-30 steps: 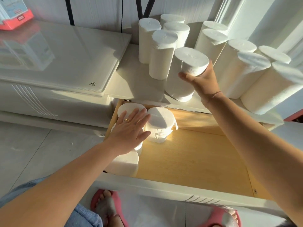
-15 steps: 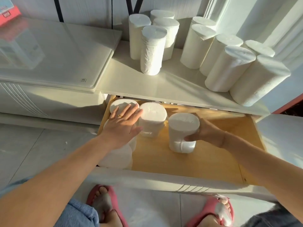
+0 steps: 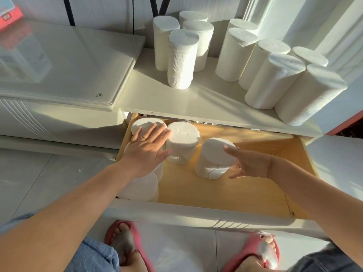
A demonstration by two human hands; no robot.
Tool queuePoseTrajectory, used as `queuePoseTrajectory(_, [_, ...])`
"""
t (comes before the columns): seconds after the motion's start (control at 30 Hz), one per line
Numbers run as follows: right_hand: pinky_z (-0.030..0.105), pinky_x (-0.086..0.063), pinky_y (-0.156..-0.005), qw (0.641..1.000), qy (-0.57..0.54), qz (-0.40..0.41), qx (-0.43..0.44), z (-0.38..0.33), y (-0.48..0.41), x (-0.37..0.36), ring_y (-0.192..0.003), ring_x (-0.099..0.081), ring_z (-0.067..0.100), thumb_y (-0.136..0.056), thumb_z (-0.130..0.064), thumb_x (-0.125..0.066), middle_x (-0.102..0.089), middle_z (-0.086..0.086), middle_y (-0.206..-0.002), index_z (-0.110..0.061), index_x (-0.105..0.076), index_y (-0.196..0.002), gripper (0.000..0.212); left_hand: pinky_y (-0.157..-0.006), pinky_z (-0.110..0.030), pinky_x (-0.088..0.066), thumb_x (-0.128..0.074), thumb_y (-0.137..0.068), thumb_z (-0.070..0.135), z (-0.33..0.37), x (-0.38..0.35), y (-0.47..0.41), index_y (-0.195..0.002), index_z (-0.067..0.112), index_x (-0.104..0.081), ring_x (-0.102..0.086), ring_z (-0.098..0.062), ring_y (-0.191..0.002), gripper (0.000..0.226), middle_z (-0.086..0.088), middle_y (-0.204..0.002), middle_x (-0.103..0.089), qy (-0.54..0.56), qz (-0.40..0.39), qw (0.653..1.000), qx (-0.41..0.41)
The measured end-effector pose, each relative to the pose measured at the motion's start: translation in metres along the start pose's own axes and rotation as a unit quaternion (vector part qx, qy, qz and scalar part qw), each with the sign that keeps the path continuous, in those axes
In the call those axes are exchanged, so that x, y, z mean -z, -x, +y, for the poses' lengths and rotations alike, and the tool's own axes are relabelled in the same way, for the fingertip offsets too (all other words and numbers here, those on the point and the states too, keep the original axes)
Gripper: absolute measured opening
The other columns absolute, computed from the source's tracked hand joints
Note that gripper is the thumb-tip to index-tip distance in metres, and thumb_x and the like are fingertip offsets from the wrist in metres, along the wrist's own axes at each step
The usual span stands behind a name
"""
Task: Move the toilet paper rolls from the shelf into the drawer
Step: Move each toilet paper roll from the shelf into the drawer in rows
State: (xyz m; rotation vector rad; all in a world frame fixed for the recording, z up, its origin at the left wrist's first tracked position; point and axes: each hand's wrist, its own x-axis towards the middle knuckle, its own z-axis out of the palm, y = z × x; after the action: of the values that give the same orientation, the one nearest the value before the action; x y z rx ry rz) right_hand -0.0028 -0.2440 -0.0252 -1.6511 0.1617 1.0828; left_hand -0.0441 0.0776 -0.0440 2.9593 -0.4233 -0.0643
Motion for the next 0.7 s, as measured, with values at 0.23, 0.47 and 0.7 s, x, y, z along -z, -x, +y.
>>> queuePoseTrajectory(0.23, [0.042, -0.055, -0.088, 0.996, -0.036, -0.073, -0.045, 0.0, -0.006, -0.047, -0.103, -0.062, 0.04, -0.077, -0.033, -0.065, -0.056, 0.012, -0.128, -0.025, -0.051, -0.125, 0.05, -0.112, -0.04, 0.018, 0.011, -0.077, 0.075, 0.001, -0.002, 0.0, -0.147, 0.035, 0.007, 0.021, -0.006, -0.141, 0.081, 0.017, -0.154, 0.018, -0.006, 0.004, 1.0, 0.004])
queuePoseTrajectory(0.47, [0.036, -0.059, -0.083, 0.991, -0.124, -0.002, -0.048, -0.009, -0.028, -0.095, -0.097, -0.065, 0.036, -0.084, -0.033, -0.068, -0.052, 0.034, -0.133, -0.001, -0.046, -0.131, 0.061, -0.105, -0.036, 0.026, 0.01, -0.073, 0.079, 0.005, 0.001, 0.0, -0.147, 0.037, 0.006, 0.023, -0.006, -0.14, 0.086, 0.022, -0.152, 0.017, 0.012, 0.0, 1.0, 0.003])
queuePoseTrajectory(0.7, [0.039, -0.059, -0.079, 0.99, -0.129, 0.036, -0.037, -0.011, -0.029, -0.105, -0.098, -0.067, 0.036, -0.08, -0.034, -0.074, -0.061, 0.028, -0.123, -0.003, -0.049, -0.13, 0.064, -0.101, -0.033, 0.032, 0.012, -0.074, 0.076, 0.003, -0.001, 0.0, -0.147, 0.035, 0.011, 0.024, -0.008, -0.14, 0.083, 0.022, -0.147, 0.025, -0.019, 0.004, 1.0, 0.0])
